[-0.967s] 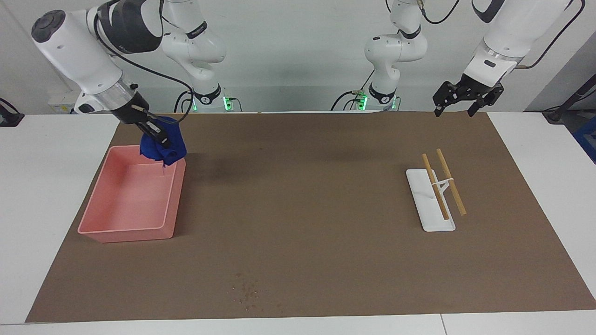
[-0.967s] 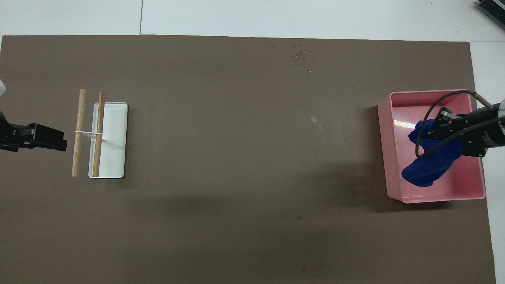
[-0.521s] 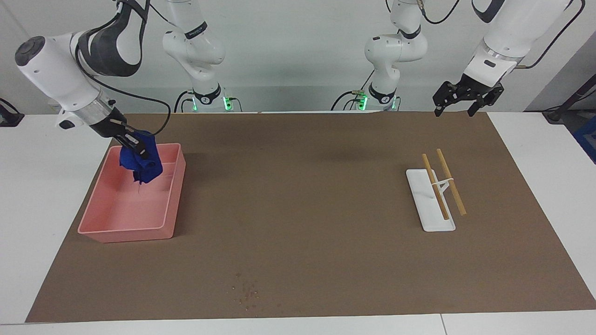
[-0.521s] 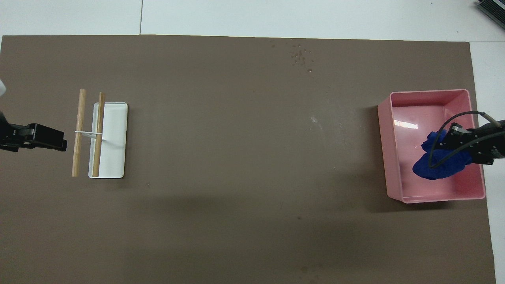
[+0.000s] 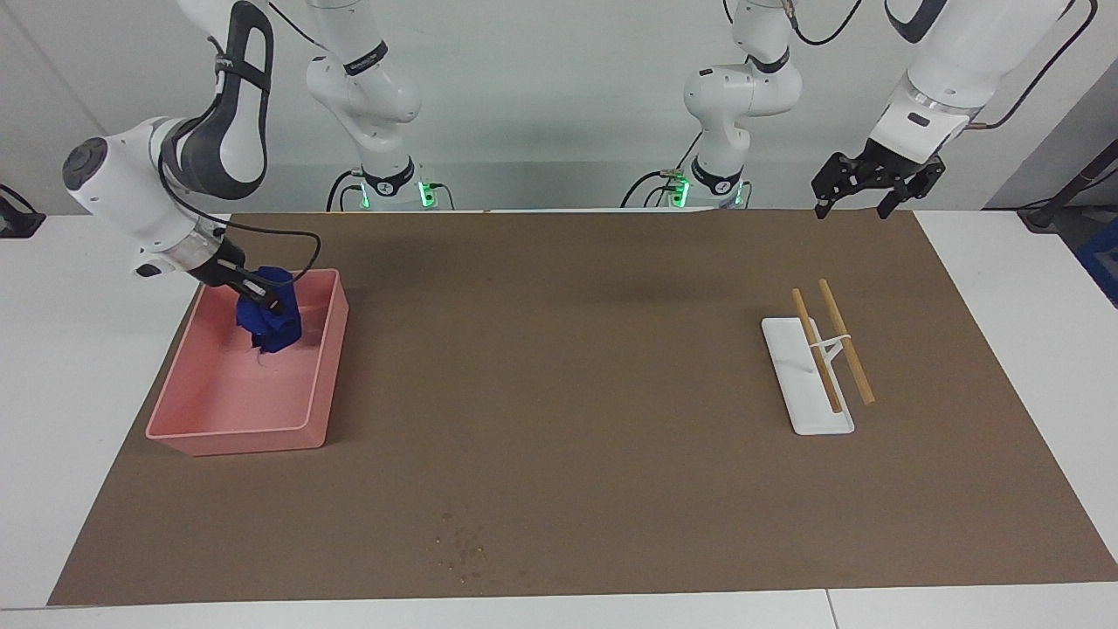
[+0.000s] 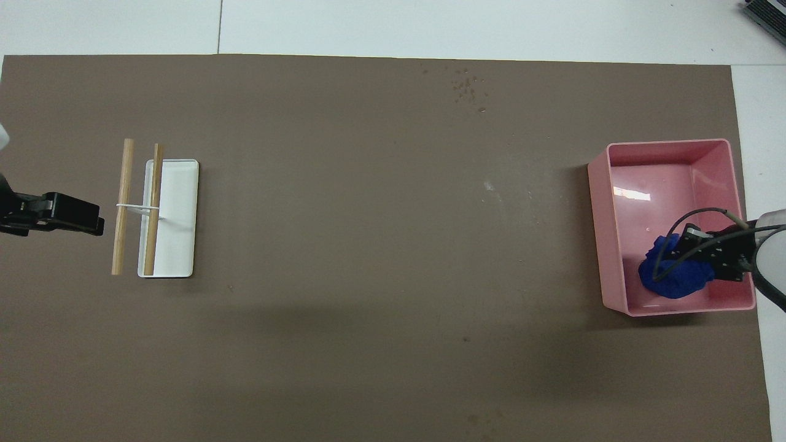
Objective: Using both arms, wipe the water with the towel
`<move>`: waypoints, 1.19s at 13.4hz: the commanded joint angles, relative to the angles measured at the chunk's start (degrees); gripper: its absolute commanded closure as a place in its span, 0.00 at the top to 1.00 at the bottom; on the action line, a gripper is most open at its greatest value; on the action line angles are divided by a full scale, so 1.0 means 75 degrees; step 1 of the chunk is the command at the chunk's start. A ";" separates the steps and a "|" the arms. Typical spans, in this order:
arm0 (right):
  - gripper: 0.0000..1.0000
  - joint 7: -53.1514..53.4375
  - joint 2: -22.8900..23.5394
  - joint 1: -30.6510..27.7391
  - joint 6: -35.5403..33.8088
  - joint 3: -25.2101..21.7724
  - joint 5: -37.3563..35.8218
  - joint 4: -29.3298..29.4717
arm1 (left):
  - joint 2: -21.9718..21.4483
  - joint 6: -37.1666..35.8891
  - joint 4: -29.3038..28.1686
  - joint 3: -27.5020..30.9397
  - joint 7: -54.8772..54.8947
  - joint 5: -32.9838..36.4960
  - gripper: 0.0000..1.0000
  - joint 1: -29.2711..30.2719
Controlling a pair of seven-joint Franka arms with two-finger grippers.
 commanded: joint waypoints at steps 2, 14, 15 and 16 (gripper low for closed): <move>0.58 0.0038 -0.0107 -0.0060 0.0225 0.0089 -0.0142 -0.0127 | -0.0135 -0.0065 -0.0116 0.0062 0.0046 -0.0070 1.00 -0.0035; 1.00 -0.0711 -0.0106 0.0923 -0.1907 0.0358 -0.1642 0.2906 | -0.0135 -0.0065 -0.0116 0.0062 0.0046 -0.0070 1.00 -0.0035; 1.00 -0.0712 -0.0060 0.1052 -0.2140 0.0358 -0.1677 0.3234 | -0.0135 -0.0077 -0.0116 0.0062 0.0046 -0.0070 1.00 -0.0035; 1.00 -0.0712 -0.0025 0.1100 -0.2410 0.0358 -0.1782 0.3574 | -0.0135 -0.0077 -0.0116 0.0062 0.0046 -0.0070 1.00 -0.0035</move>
